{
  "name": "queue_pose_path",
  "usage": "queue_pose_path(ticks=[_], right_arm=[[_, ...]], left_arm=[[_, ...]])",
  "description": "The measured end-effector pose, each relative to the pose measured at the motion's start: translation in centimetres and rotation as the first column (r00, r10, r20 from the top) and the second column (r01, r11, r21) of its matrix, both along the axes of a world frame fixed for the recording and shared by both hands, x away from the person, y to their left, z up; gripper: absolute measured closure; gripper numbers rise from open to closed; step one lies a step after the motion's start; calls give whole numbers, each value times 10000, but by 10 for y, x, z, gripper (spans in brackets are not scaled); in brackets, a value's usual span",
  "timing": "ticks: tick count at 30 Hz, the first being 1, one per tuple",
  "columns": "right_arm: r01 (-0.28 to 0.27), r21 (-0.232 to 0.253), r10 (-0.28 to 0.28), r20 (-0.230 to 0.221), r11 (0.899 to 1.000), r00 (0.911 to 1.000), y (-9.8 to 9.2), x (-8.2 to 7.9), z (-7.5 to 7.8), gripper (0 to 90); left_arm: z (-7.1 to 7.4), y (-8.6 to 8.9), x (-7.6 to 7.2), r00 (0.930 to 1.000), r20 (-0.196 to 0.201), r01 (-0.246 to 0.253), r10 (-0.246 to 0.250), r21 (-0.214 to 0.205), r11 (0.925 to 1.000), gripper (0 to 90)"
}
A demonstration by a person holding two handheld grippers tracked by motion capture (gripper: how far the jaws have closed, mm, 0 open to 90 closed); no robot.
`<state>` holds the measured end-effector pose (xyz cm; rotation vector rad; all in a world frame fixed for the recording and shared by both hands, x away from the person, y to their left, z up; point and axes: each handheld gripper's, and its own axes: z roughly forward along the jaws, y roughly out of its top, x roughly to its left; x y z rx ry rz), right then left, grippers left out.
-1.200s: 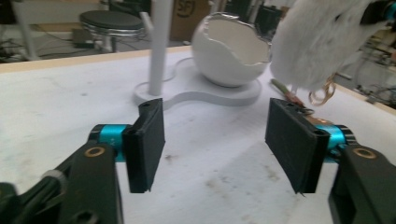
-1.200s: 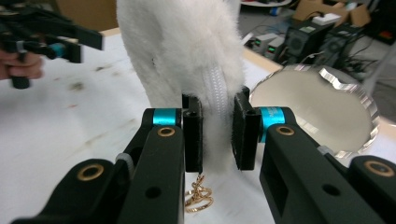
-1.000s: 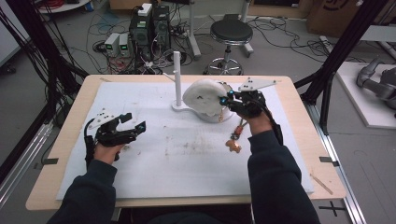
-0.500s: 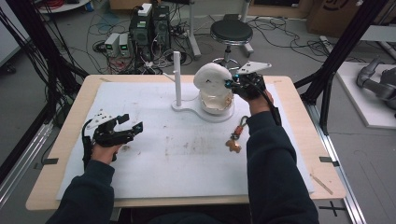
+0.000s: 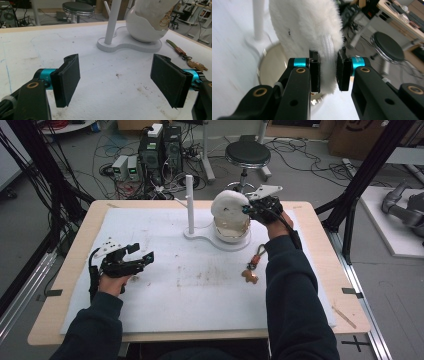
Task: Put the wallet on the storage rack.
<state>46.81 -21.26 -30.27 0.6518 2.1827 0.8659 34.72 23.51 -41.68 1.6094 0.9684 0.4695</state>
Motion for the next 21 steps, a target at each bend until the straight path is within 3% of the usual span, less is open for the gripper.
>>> queue_pose_path(ticks=[1,2,3,10,11,15,17,19,21], right_arm=[[0,0,0,0,10000,10000,0,0,0,774],[-5,-659,13,116,9978,9999,-2,-1,-3,774],[-20,-880,33,150,9961,9999,-3,-1,-4,774],[-259,-1430,272,71,9894,9996,1,1,-16,774],[-374,-1822,376,-27,9825,9993,8,3,-23,775],[-477,-2478,416,-297,9676,9987,20,6,-38,777],[-275,-2444,212,-282,9693,9994,20,7,-48,773],[-141,-2036,39,-506,9789,9987,14,7,-51,748],[36,-1578,-166,-809,9875,9966,10,5,-48,601]], left_arm=[[0,-1,0,10000,-44,23,-23,-5,10000,237],[0,-1,0,10000,-56,35,-35,10,10000,238],[0,-2,0,9999,-77,68,-68,22,10000,237],[-1,-1,1,9998,-161,76,-78,-86,9999,238],[-1,-1,1,9998,-173,96,-97,-72,9999,237],[-1,-1,1,9997,-228,102,-105,-116,9999,237],[-1,-1,1,9996,-230,149,-151,-119,9998,238],[-1,-1,1,9995,-255,172,-176,-159,9997,237],[-2,-1,1,9995,-283,149,-155,-211,9997,237]])
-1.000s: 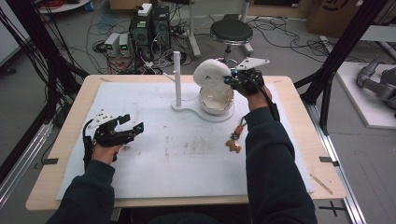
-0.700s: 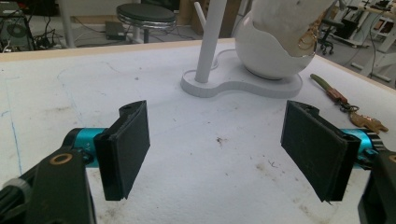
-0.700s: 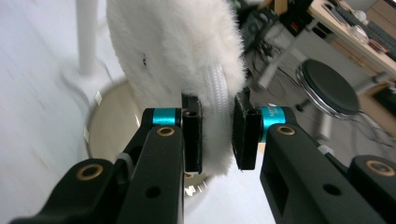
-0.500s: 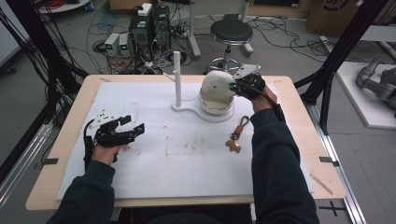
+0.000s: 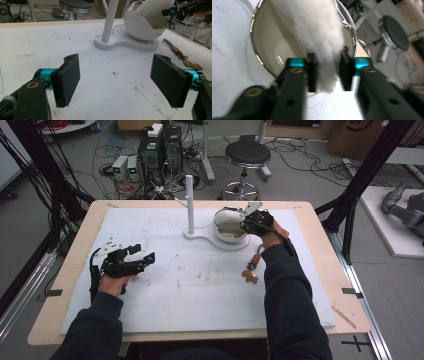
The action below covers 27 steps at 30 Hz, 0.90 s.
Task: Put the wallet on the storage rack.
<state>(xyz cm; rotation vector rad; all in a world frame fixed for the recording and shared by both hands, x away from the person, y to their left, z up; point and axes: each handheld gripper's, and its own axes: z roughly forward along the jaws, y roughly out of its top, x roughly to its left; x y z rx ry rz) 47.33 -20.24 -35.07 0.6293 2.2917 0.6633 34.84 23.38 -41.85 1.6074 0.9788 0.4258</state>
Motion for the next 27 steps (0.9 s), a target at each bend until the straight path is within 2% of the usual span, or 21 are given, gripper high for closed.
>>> queue_pose_path(ticks=[1,2,3,6,8,9,10,12,13,14,15,16,18,19,20,22,23,24,25,26,27], right_arm=[[0,0,0,0,10000,10000,0,0,0,601],[272,663,-269,-55,9974,9996,-4,-4,6,492],[331,943,-325,-83,9950,9994,-7,-6,8,467],[715,2190,-599,-591,9731,9965,-20,-16,17,416],[793,2373,-648,-680,9682,9956,-24,-19,19,408],[900,2642,-727,-747,9602,9946,-28,-22,20,409],[923,2896,-834,-427,9527,9956,-37,-31,20,402],[1170,3063,-1020,-646,9447,9927,-49,-40,19,354],[1391,3493,-1210,-733,9266,9899,-63,-53,12,328],[1391,3493,-1210,-733,9266,9899,-63,-53,12,328],[1773,3705,-1472,-1081,9118,9832,-75,-65,3,300],[1773,3705,-1472,-1081,9118,9832,-75,-65,3,300],[1993,4080,-1599,-1288,8910,9787,-86,-78,-8,279],[2229,4306,-1661,-1657,8746,9721,-95,-90,-20,263],[2333,4435,-1671,-1835,8654,9687,-97,-96,-26,261],[2359,4486,-1655,-1908,8620,9676,-100,-100,-30,261],[2542,4571,-1767,-2058,8523,9625,-105,-109,-39,261],[2542,4571,-1767,-2058,8523,9625,-105,-109,-39,261],[2727,4733,-1955,-2065,8376,9587,-109,-113,-47,261],[2727,4733,-1955,-2065,8376,9587,-109,-113,-47,261],[2877,4762,-2092,-2117,8310,9547,-112,-115,-54,262]], left_arm=[[0,0,0,10000,-13,8,-8,5,10000,237],[0,0,0,10000,-28,2,-2,-8,10000,238],[0,0,0,10000,-28,2,-2,-8,10000,237],[0,-1,0,10000,-12,18,-18,57,10000,237],[0,-1,0,10000,-10,11,-11,69,10000,238],[0,-1,0,10000,27,-45,45,129,9999,238],[0,0,0,9999,15,-124,124,203,9997,237],[0,0,0,9997,93,-229,226,274,9994,237],[0,0,0,9996,129,-266,262,353,9990,237],[0,-1,0,9995,162,-261,254,404,9988,237],[-1,-1,0,9995,102,-291,287,479,9984,237],[-1,-1,0,9995,102,-291,287,479,9984,236],[-2,-2,1,9995,-10,-320,322,606,9976,229],[-2,-3,0,9994,-10,-332,334,720,9968,226],[-2,-3,0,9994,-10,-332,334,720,9968,226],[-3,-2,-2,9994,15,-339,339,630,9974,226],[-5,0,-2,9992,-75,-376,382,642,9972,226],[-5,0,-2,9992,-75,-376,382,642,9972,226],[-5,0,-2,9990,-103,-427,433,579,9974,226],[-5,0,-2,9990,-103,-427,433,579,9974,227],[-5,0,-3,9991,-59,-411,415,609,9973,228]])
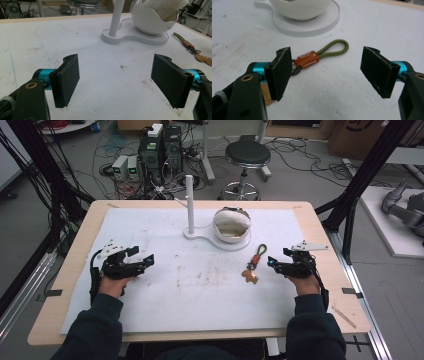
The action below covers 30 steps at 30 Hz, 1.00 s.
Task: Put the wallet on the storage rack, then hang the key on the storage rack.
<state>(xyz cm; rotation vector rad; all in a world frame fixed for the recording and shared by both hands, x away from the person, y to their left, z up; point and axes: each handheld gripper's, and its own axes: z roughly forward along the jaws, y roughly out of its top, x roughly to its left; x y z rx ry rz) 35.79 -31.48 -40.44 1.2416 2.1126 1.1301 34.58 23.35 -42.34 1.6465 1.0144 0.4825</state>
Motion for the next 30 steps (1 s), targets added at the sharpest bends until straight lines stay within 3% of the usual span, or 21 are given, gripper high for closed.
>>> queue_pose_path(ticks=[5,9,18,24,26,30], right_arm=[[-79,-85,78,-142,9999,9999,-1,-3,-3,262],[22,-255,-18,169,9997,9999,-2,-6,-1,261],[-58,-534,54,-81,9986,10000,7,-6,-6,263],[-463,-461,417,-967,9979,9944,12,-3,-13,563],[-405,-421,360,-1027,9983,9941,13,-4,-13,617],[-390,-262,354,-1254,9989,9915,18,-1,-15,634]], left_arm=[[-1,-3,1,9999,-60,87,-86,77,9999,231],[-2,-5,3,9999,-77,137,-137,33,9999,233],[-3,-3,5,9997,-136,185,-186,-74,9998,236],[-4,-6,4,9994,-185,284,-283,41,9996,238],[-4,-8,4,9992,-211,346,-344,88,9994,240],[-4,-9,3,9989,-214,415,-410,237,9989,245]])
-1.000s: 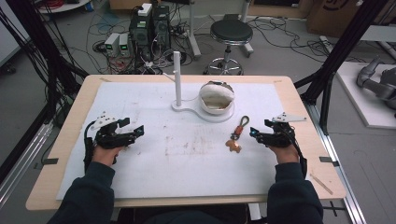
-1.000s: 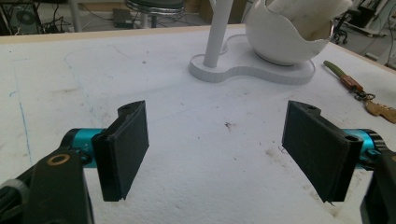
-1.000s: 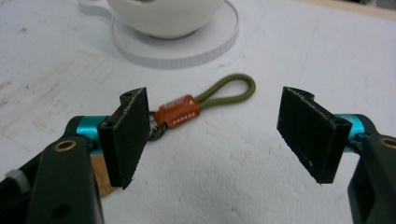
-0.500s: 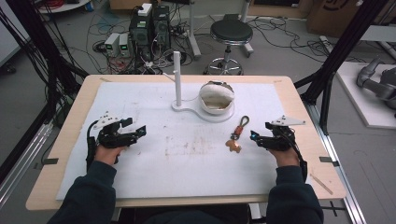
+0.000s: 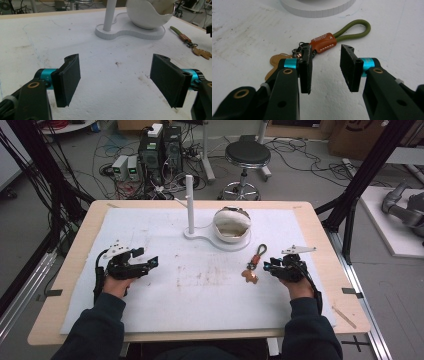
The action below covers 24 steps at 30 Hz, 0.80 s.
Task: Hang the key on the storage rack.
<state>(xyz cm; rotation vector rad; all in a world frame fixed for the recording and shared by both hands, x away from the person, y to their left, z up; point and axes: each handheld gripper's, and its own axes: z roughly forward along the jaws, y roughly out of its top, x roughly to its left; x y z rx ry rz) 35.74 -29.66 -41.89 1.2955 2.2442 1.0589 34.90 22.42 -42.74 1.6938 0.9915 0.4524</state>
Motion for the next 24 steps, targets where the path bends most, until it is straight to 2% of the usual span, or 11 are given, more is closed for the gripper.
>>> queue_pose_path(ticks=[5,9,10,11,12,15,17,18,21,22,24], right_arm=[[282,140,-276,-377,9995,9989,15,6,-5,611],[638,-146,-646,-578,9979,9962,27,16,-12,566],[1110,7,-1106,-820,9938,9905,30,25,-16,503],[1110,7,-1106,-820,9938,9905,30,25,-16,503],[1289,464,-1250,-788,9906,9890,30,33,-19,410],[1461,625,-1414,-736,9873,9872,34,38,-24,377],[1495,63,-1484,-856,9887,9852,40,43,-29,373],[1419,-296,-1435,-631,9894,9876,43,43,-29,384],[1136,-1084,-1186,-407,9876,9921,48,44,-27,505],[701,-1230,-750,-353,9899,9966,46,44,-26,594],[488,-1261,-538,-366,9908,9979,46,44,-25,615]], left_arm=[[0,-3,-1,10000,8,-23,23,86,10000,252],[-2,-6,-1,10000,-31,-45,45,115,9999,256],[-2,-6,0,10000,-36,-22,23,171,9999,257],[-2,-6,0,10000,-36,-22,23,171,9999,257],[-2,-7,0,10000,-31,-22,22,152,9999,257],[-3,-6,1,10000,-54,-27,28,152,9999,257],[-3,-5,1,9999,-94,-48,49,122,9999,257],[-3,-5,1,9999,-91,-56,57,76,10000,257],[-3,-5,1,9999,-109,-24,25,149,9999,257],[-3,-6,1,9999,-117,29,-27,177,9998,257],[-3,-6,1,9999,-100,32,-30,194,9998,257]])
